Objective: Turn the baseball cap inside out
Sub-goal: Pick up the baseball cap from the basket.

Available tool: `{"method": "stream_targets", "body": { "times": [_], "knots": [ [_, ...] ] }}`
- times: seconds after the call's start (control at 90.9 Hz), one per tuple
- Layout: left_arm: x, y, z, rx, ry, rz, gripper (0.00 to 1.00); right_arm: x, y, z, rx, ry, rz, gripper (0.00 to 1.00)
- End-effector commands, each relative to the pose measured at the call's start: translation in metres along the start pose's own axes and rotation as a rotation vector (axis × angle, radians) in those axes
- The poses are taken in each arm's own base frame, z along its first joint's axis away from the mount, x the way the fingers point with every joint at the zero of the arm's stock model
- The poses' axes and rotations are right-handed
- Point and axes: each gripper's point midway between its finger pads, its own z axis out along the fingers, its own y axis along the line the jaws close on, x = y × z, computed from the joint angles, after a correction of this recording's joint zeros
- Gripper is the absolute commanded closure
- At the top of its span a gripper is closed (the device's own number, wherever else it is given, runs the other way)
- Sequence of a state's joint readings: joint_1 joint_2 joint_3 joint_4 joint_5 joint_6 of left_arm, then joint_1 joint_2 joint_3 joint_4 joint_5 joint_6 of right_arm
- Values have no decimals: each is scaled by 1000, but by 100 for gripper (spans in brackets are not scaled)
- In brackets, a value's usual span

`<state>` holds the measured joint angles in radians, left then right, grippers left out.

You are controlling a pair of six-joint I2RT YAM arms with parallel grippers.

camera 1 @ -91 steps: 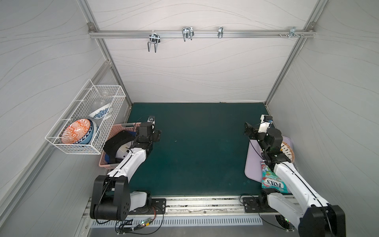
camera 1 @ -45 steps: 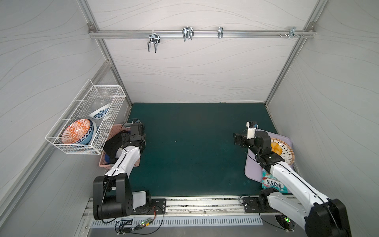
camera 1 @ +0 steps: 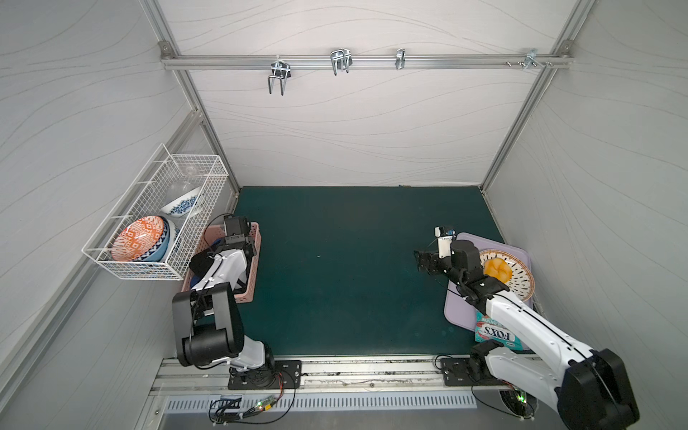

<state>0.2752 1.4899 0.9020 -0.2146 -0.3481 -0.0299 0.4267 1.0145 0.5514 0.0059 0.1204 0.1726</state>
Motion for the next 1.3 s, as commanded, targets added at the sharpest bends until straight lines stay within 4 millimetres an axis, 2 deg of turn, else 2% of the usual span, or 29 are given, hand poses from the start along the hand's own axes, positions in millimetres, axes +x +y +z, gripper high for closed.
{"method": "stream_targets", "body": {
  "times": [0.0,0.231,0.396,0.484,0.561,0.66,0.77,0.924,0.99,1.078,1.188,1.287],
  "knots": [
    [-11,-19,-1,129,15,-72,19,10,0,-2,8,17,-7,1],
    [-5,-40,-9,247,75,-128,0,19,-1,4,15,42,-2,1],
    [1,-36,-22,223,90,-200,0,23,1,11,10,63,-6,1],
    [10,-37,-18,218,104,-242,1,25,2,14,6,75,-8,1],
    [19,-35,-8,179,148,-245,13,25,3,16,4,79,-8,1],
    [22,-34,-1,159,162,-266,44,25,5,15,3,77,-10,1],
    [16,-37,-5,184,130,-294,65,28,4,14,6,79,-17,1],
    [1,-28,-18,174,52,-296,95,33,3,12,3,91,-7,1],
    [-6,-24,-25,173,13,-293,100,33,4,12,2,94,-7,1],
    [-17,-25,-36,210,-46,-273,100,32,4,11,2,91,-7,1],
    [-23,-46,-43,314,-66,-240,100,32,3,11,6,93,-9,1],
    [-17,-75,-40,408,-25,-199,100,30,4,11,6,90,-4,1]
  ]
}}
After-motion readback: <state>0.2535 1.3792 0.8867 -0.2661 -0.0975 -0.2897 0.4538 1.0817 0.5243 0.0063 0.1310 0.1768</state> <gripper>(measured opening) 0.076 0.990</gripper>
